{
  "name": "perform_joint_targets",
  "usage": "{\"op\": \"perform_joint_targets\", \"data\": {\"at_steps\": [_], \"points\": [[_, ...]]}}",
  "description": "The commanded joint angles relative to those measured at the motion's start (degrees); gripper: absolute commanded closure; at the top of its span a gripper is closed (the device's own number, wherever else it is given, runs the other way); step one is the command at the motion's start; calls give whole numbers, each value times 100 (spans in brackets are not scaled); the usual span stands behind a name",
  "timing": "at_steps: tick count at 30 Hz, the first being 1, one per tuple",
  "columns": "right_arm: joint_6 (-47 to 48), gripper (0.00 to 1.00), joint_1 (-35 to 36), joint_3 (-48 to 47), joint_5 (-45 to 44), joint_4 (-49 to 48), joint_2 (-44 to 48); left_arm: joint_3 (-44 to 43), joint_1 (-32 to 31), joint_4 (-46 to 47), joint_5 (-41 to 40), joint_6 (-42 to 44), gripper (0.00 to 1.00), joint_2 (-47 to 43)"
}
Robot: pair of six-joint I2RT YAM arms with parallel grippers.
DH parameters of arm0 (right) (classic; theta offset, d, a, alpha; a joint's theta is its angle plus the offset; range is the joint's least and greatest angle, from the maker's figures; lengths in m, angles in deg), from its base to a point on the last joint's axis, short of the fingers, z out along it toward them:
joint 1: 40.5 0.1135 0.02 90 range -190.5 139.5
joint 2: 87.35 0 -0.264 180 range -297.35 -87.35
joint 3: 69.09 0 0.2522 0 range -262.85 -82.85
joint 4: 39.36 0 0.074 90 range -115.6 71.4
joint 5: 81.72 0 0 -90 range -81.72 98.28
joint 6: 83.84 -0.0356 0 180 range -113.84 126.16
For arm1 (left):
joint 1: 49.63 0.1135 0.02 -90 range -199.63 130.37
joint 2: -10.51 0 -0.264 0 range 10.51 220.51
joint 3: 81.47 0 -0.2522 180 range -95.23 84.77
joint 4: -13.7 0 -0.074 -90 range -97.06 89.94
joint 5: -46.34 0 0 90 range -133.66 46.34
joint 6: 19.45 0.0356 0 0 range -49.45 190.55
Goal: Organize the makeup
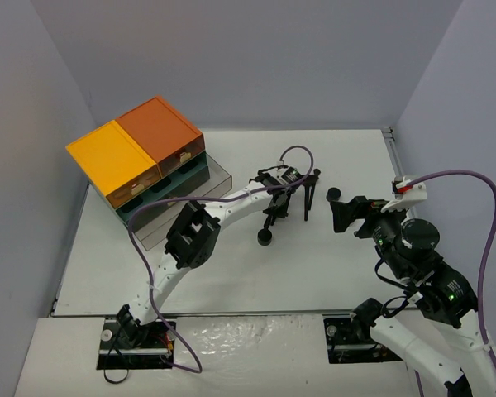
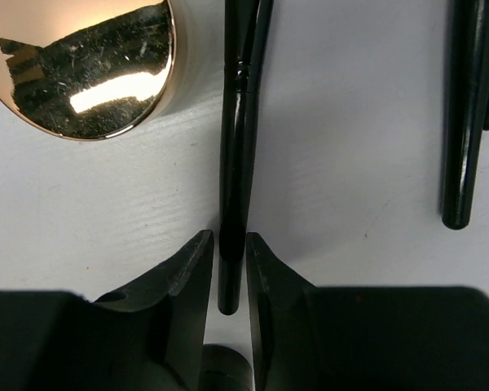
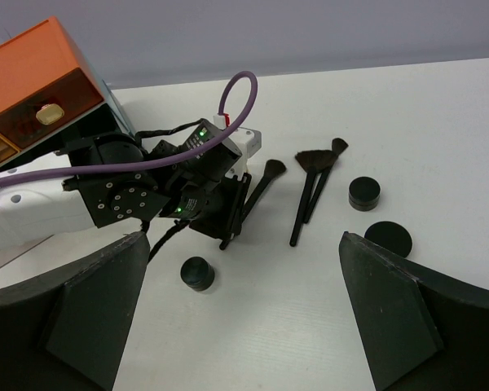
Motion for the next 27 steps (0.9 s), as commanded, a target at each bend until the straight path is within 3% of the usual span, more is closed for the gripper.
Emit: {"op": "perform_joint_targets", "data": {"at_steps": [1, 4, 6, 12, 19, 27], "points": [[-3, 0, 1, 30, -70, -311, -57, -63, 27, 132, 96, -58, 85, -203], [-5, 0, 1, 20, -89, -311, -77, -30, -2, 262, 285, -2, 97, -311], [-2, 0, 1, -5, -95, -311, -90, 14, -21, 378, 387, 79, 100, -469], [24, 0, 1, -49, -203, -311, -99, -132, -50, 380, 372, 388, 100, -1356], [0, 0, 1, -96, -420, -309, -184, -221, 32, -536, -200, 878, 100, -2580], [-286, 0, 1, -163, -444, -337, -980, 920, 926, -1443, -402, 1817, 100, -4085]]}}
